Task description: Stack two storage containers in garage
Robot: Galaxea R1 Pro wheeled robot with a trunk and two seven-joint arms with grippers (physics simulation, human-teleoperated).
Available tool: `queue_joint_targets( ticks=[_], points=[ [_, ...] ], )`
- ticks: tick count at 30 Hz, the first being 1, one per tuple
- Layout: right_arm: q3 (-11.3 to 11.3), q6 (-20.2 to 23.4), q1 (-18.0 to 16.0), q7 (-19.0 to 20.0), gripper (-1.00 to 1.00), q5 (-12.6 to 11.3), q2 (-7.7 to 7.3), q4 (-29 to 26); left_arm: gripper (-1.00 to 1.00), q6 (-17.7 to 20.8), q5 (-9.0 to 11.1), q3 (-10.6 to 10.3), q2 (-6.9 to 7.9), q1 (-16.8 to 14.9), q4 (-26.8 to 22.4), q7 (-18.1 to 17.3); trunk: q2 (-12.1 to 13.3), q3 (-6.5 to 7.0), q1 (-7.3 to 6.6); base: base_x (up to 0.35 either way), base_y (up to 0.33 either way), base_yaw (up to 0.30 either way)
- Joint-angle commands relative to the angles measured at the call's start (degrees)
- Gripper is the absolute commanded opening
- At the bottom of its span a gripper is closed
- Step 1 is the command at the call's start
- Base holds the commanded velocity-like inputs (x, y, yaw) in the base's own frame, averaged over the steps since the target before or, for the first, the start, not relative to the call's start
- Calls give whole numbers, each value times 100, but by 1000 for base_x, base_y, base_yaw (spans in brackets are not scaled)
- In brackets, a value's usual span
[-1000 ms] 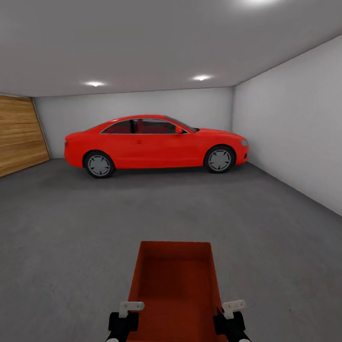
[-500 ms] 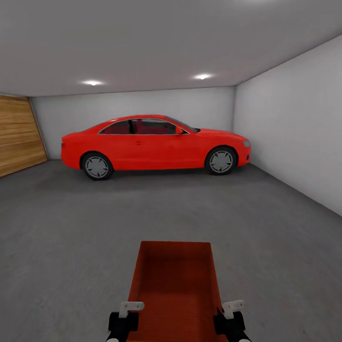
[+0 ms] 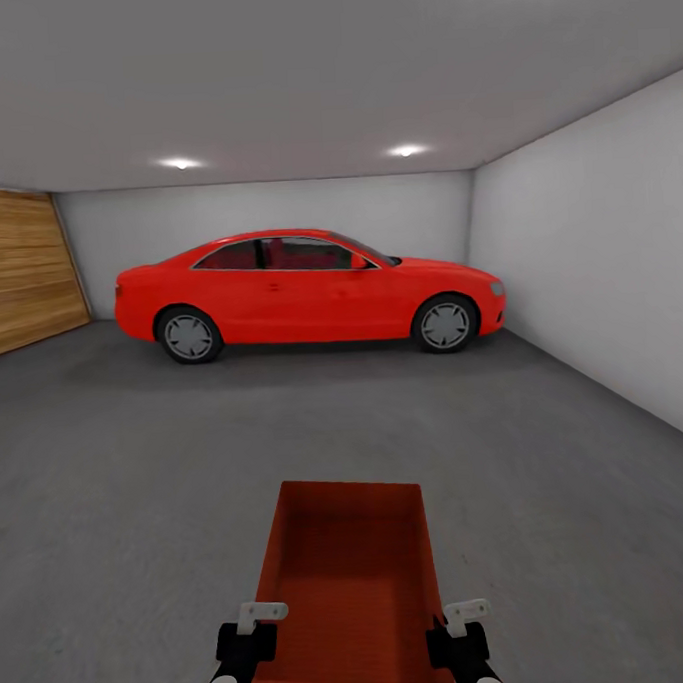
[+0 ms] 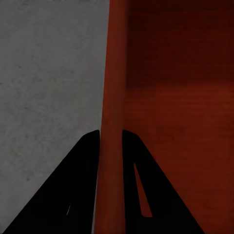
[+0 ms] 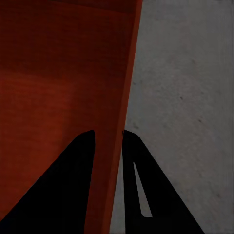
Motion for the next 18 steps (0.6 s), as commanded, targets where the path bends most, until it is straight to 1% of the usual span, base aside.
queue_joint_targets(
  ticks=[1, 18],
  points=[
    [27, 12, 0, -56, -100, 79, 3, 5, -100, -7, 224, 252, -32, -9, -98, 46, -3, -7, 3, 340, 0, 0],
    [24, 12, 0, -56, -100, 77, 3, 6, -100, -7, 222, 256, -33, -9, -96, 47, -3, -7, 3, 340, 0, 0]
  ],
)
